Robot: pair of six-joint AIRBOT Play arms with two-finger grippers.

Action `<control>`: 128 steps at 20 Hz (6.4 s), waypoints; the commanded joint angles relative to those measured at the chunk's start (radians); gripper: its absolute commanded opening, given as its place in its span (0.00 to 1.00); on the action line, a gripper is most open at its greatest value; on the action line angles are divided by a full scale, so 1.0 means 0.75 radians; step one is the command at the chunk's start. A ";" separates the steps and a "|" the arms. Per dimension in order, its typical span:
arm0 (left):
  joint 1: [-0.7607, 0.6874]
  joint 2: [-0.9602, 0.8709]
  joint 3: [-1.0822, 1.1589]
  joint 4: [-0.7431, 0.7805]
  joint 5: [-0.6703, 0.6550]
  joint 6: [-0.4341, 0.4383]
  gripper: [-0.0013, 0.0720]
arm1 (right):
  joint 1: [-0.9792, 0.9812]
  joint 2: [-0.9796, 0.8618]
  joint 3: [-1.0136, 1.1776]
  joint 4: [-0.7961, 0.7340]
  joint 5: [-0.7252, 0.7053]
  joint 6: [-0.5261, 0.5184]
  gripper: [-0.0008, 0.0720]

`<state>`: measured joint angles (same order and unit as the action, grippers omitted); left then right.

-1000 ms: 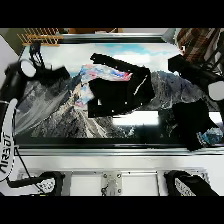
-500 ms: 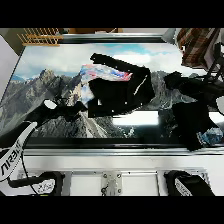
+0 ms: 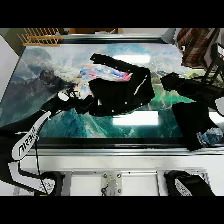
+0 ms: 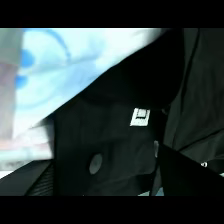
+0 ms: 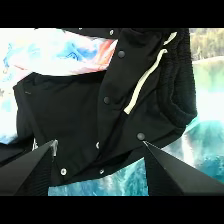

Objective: Fold the clothes and pants, and hang the long-sleeved shirts on hangers.

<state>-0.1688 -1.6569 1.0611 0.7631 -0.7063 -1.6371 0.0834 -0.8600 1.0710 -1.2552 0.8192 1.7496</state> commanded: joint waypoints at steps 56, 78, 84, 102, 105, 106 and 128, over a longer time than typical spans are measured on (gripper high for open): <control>0.228 0.671 -0.304 0.317 -0.126 -0.002 0.04 | 0.191 -0.797 -0.174 0.546 -0.425 -0.698 0.06; 0.250 1.366 0.668 0.310 -0.139 -0.063 0.04 | -0.024 0.205 0.479 0.516 0.781 0.305 0.06; 0.214 0.738 0.653 0.294 -0.071 -0.060 0.04 | 0.004 -0.030 0.183 0.481 0.554 0.310 0.06; 0.212 0.296 0.754 0.402 -0.370 -0.017 0.04 | 0.109 -0.543 0.271 -0.017 0.370 0.129 0.06; 0.217 0.533 0.363 0.470 -0.340 -0.012 0.04 | 0.209 -0.517 0.221 -0.083 0.476 0.129 0.06; 0.217 0.597 0.242 0.499 -0.326 -0.012 0.04 | 0.245 -0.513 0.195 -0.083 0.494 0.130 0.06; 0.357 0.621 -0.342 0.520 -0.071 -0.011 0.65 | 0.499 -0.585 -0.071 0.113 0.241 0.114 0.90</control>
<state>0.0975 -1.2133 0.7586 1.1515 -0.7509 -1.6451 0.4721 -1.3197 1.0080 -1.2396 1.0260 1.8896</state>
